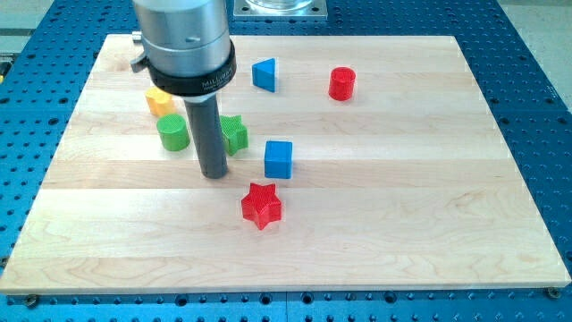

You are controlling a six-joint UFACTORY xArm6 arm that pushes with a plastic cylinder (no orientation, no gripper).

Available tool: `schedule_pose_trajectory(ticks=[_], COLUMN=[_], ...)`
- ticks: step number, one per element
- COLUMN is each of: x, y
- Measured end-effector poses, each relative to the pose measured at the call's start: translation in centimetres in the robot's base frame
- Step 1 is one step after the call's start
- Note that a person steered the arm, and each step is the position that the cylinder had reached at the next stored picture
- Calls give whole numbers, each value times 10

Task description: Place the red star and cube at the center of the board

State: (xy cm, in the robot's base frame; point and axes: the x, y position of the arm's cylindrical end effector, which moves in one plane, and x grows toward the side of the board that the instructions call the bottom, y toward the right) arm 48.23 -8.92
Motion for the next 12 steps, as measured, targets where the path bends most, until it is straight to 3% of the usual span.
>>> schedule_pose_trajectory(ticks=[2,4,6,7,8,9,10,12], x=[14,43,84,37,47,90,48,46], y=[20,-8,70,117,143,97,99,95])
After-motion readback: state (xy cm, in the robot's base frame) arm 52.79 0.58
